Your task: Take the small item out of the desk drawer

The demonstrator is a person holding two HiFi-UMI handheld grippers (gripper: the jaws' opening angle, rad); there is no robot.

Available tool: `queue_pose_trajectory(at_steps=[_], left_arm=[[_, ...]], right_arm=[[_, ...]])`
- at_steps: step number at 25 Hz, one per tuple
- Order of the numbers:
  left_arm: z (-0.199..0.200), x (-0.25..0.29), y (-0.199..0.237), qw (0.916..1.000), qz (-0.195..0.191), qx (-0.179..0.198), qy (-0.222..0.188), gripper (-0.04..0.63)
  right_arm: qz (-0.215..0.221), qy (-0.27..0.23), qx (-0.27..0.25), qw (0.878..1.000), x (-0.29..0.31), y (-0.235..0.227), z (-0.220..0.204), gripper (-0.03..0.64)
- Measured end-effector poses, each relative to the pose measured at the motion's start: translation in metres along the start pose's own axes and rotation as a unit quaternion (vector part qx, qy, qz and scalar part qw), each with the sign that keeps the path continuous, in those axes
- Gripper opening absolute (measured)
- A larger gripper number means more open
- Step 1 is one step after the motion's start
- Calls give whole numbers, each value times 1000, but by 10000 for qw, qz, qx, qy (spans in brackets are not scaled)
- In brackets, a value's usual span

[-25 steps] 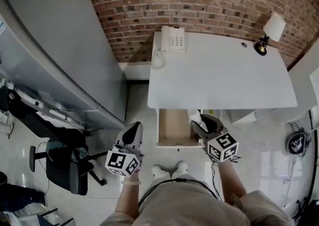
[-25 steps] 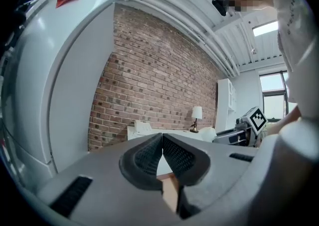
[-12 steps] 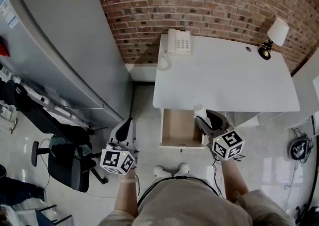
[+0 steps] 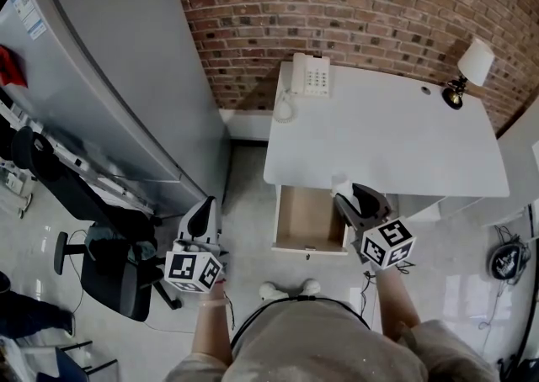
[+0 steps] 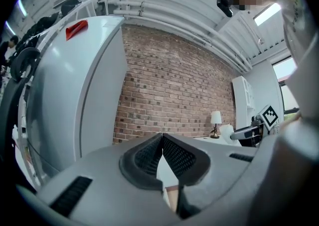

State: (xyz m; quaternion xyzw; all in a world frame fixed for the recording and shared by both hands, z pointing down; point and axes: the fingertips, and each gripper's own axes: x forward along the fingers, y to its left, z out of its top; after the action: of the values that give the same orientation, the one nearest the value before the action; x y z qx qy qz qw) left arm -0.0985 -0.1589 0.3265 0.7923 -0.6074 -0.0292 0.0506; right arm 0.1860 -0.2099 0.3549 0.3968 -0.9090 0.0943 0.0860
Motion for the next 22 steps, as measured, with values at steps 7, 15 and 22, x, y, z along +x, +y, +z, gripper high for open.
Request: queue_pose_trajectory(at_steps=[7, 15, 22], left_arm=[[2, 1, 5, 10000, 48, 39, -31, 5], [3, 6, 3, 10000, 27, 71, -23, 6], [-3, 7, 3, 10000, 9, 49, 33, 5]], right_arm=[[-37, -62, -71, 9999, 1, -2, 7, 163], [-60, -58, -30, 10000, 0, -5, 5, 163], [-67, -23, 29, 10000, 0, -6, -1, 163]])
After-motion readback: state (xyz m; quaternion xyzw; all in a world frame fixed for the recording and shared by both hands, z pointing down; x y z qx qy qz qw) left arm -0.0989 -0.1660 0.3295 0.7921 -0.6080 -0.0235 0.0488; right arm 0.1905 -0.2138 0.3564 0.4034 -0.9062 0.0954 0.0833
